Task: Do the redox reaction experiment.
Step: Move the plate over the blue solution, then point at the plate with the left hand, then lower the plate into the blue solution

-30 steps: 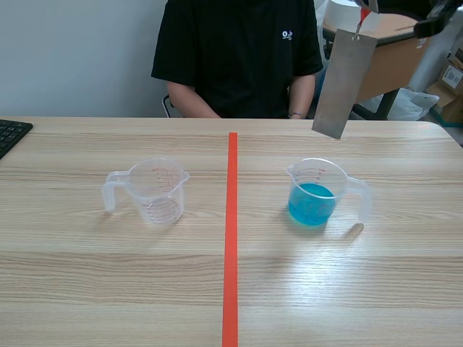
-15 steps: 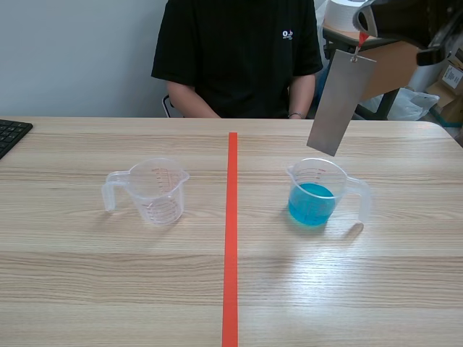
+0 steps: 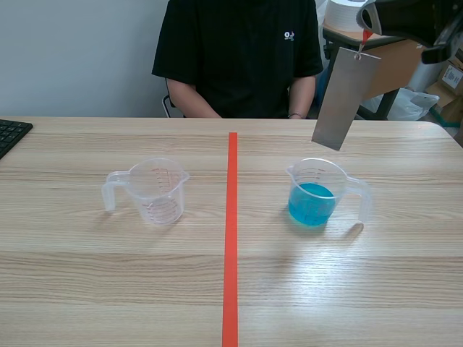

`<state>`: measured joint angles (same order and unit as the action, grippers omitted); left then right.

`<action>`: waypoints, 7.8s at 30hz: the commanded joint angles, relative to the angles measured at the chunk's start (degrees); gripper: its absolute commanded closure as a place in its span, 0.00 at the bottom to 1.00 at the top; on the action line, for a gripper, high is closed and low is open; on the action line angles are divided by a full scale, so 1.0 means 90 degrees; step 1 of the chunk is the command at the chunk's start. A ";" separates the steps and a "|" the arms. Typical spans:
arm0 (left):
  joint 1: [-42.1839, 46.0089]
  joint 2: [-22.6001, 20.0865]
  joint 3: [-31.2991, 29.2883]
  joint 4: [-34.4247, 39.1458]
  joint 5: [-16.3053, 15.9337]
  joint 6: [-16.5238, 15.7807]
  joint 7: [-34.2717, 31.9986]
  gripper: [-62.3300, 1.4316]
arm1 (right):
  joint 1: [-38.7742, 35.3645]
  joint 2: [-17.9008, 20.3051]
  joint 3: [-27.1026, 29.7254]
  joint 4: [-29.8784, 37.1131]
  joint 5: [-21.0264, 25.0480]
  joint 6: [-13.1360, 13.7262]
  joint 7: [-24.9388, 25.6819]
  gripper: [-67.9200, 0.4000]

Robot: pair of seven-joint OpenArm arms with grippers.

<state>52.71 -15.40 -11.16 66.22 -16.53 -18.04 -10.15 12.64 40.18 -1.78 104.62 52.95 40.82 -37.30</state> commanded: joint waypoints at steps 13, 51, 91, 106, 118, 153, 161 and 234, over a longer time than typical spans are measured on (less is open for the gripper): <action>0.0418 -0.2586 -0.0036 0.0942 -0.0590 -0.0389 -0.1511 0.90 | 0.0143 0.0056 0.0066 -0.0007 0.0022 -0.0027 0.0114 0.97; -0.6912 -0.1273 0.4656 0.2220 0.2035 -0.0556 0.0398 0.90 | -0.0066 0.0015 0.0066 -0.0007 0.0019 -0.0027 0.0119 0.97; -0.9811 0.1622 0.6210 -0.2620 0.2994 0.0561 -0.0947 0.90 | -0.0066 0.0015 0.0066 -0.0007 0.0019 -0.0024 0.0138 0.97; -0.9814 0.1620 0.6210 -0.2815 0.3133 0.0568 -0.1086 0.90 | -0.0066 0.0015 0.0066 -0.0007 0.0022 -0.0024 0.0141 0.97; -0.9814 0.1620 0.6210 -0.2815 0.3135 0.0612 -0.1061 0.90 | -0.0066 0.0015 0.0066 -0.0007 0.0022 -0.0024 0.0143 0.97; -0.8104 -0.1353 0.5892 0.0049 0.1923 0.0665 -0.0937 0.90 | -0.0066 0.0015 0.0066 -0.0007 0.0019 0.0097 0.0180 0.97; -0.5756 -0.3201 0.4403 0.1746 0.1020 0.1107 -0.0913 0.90 | -0.0066 0.0015 0.0066 -0.0007 -0.0027 0.0097 0.0180 0.97; 0.0704 -0.0284 0.0141 0.1904 0.0457 0.1824 -0.0245 0.90 | -0.0396 0.0398 -0.1853 -0.2582 -0.2118 0.0114 0.4262 0.97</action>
<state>58.43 -17.96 -10.15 82.94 -12.25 -1.54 -11.79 7.88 42.61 -18.90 81.25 33.56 42.04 -0.25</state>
